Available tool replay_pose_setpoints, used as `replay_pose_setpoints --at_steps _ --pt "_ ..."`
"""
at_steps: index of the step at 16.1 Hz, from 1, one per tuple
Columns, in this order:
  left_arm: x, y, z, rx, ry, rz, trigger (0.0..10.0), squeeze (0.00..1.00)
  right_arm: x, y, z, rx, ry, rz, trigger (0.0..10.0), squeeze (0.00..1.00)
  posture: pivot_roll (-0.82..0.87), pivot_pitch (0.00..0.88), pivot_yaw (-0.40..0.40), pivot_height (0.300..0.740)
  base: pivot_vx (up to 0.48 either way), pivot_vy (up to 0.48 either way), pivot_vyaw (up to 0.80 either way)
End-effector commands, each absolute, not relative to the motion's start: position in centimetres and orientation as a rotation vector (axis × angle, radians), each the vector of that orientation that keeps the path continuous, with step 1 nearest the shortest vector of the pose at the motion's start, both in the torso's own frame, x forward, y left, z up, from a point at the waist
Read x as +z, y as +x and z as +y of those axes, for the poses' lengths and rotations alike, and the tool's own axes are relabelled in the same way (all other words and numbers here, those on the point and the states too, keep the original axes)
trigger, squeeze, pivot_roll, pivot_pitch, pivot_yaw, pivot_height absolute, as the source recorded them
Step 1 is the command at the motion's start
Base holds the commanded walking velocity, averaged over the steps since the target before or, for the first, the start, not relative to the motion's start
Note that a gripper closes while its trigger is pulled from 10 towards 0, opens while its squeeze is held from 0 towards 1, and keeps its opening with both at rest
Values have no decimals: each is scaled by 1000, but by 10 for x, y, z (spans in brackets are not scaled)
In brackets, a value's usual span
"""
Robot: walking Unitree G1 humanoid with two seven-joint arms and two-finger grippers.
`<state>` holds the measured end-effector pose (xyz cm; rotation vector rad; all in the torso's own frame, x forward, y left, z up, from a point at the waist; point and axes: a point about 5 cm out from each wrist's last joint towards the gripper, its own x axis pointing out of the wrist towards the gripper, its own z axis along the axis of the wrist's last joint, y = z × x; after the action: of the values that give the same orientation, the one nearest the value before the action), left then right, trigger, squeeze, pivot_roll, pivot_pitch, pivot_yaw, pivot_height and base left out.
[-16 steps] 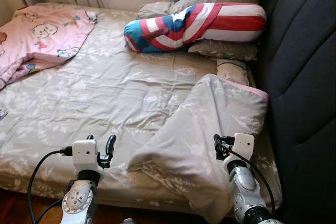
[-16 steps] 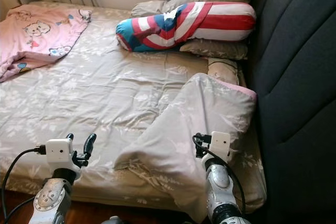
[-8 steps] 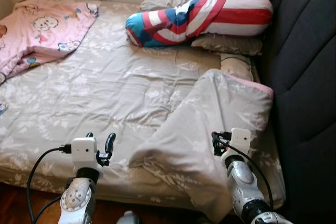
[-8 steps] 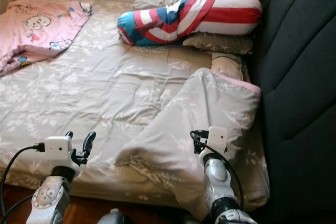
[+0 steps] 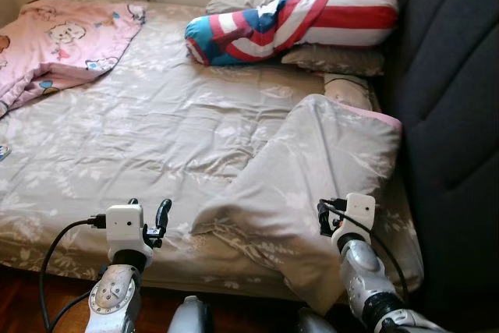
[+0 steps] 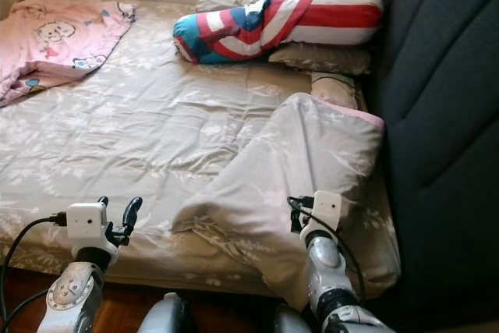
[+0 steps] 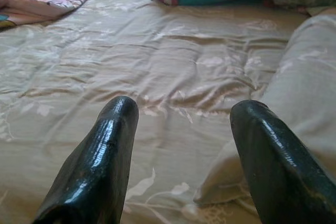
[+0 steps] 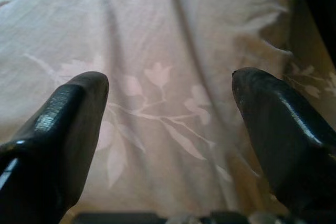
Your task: Clean up the room
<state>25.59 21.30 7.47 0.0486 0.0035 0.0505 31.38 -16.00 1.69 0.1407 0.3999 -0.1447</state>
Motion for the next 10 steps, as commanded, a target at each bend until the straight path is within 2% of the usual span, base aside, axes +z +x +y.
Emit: replay_pose_setpoints --at_steps 1,6,10 --pt "76 255 212 37 44 3 10000 0 17 316 -163 -162 159 423 10000 1000 137 146 -43 657 0 0 0" --pt "79 256 215 33 53 6 10000 0 26 326 -170 -238 215 450 10000 1000 149 146 -29 657 0 0 0" --pt "80 255 215 22 58 11 10000 0 13 316 -175 -280 242 524 10000 1000 153 152 -14 657 0 0 0"
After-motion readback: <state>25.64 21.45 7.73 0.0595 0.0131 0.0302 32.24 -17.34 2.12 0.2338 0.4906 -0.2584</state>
